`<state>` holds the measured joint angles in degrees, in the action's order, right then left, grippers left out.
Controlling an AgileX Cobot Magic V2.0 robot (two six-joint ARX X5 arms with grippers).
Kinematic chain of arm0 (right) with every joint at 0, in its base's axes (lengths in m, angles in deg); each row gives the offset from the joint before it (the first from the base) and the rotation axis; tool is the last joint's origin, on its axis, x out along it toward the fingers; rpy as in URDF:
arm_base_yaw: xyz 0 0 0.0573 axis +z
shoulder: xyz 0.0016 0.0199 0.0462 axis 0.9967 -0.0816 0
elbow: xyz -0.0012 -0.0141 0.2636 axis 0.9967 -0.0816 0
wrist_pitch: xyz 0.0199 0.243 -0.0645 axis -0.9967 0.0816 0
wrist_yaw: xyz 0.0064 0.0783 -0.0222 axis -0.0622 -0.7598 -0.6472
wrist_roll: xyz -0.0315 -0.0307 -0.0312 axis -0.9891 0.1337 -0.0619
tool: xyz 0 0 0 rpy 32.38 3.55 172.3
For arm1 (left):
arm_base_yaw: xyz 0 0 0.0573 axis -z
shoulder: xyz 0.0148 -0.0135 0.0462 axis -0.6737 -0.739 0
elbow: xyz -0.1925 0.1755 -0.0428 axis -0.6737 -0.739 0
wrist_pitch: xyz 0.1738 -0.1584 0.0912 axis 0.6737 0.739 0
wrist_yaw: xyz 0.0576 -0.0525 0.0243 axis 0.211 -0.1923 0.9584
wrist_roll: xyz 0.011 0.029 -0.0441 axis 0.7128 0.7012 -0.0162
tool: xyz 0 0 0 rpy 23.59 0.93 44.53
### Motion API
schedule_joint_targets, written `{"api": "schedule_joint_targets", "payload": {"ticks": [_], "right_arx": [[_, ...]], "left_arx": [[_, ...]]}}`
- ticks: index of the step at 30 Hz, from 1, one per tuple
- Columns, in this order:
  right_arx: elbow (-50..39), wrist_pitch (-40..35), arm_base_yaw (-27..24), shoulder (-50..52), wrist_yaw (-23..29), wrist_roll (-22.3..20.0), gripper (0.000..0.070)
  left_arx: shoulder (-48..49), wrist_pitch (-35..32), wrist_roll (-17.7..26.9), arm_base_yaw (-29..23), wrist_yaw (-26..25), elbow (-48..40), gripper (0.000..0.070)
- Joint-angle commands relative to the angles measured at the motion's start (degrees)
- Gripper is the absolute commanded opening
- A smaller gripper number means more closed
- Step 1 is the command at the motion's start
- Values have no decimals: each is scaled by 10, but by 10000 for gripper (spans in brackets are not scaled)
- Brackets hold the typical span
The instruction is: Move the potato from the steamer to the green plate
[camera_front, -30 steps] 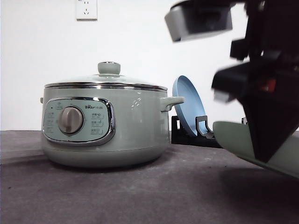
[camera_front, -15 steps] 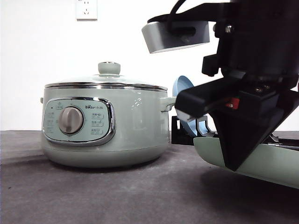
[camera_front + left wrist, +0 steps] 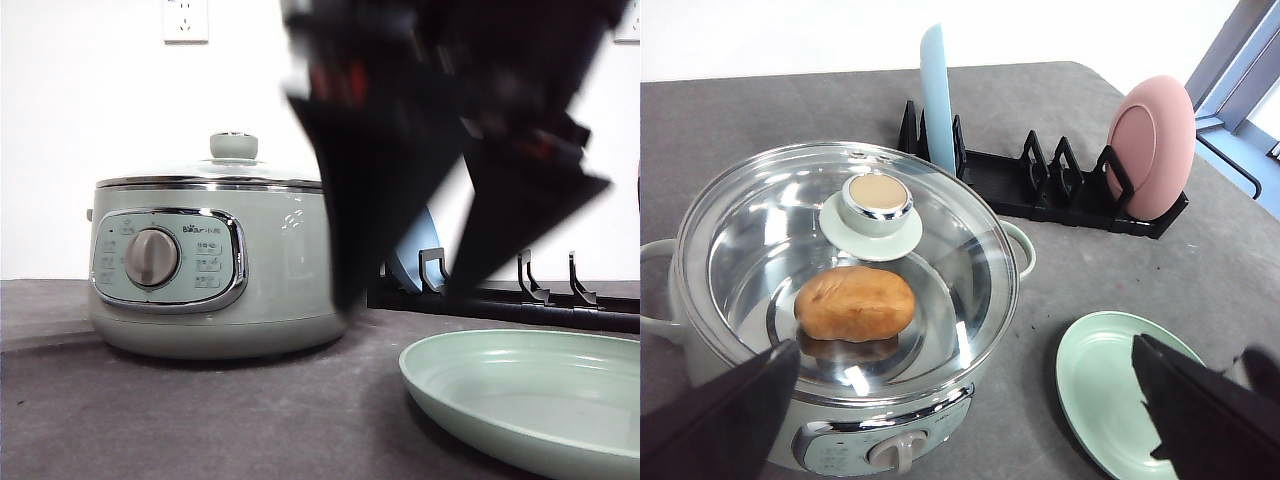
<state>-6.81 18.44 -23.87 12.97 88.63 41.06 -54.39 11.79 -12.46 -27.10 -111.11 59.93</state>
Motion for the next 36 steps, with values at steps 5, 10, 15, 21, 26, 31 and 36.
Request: {"api": "schedule_joint_targets", "payload": {"ticks": [5, 10, 15, 21, 26, 31, 36], "right_arx": [[38, -22, -65, 74, -72, -47, 625], [40, -44, -174, 148, -135, -101, 628], [39, -26, -319, 203, -220, -143, 628], [28, 40, -473, 245, -315, -202, 628], [5, 48, -534, 288, -374, -209, 627], [3, 64, -537, 331, -378, -206, 626], [3, 75, -537, 366, -378, -195, 626]], "left_arx": [[-5, 6, 8, 2, -3, 12, 700], [-10, 8, 11, 2, -3, 12, 700], [-11, 8, 11, 2, -3, 12, 700], [-13, 16, 12, 2, -3, 12, 700], [-32, 39, 16, 2, -1, 13, 700], [-75, 68, 16, 2, 6, 39, 700], [-157, 127, 20, 12, 26, 120, 700]]}}
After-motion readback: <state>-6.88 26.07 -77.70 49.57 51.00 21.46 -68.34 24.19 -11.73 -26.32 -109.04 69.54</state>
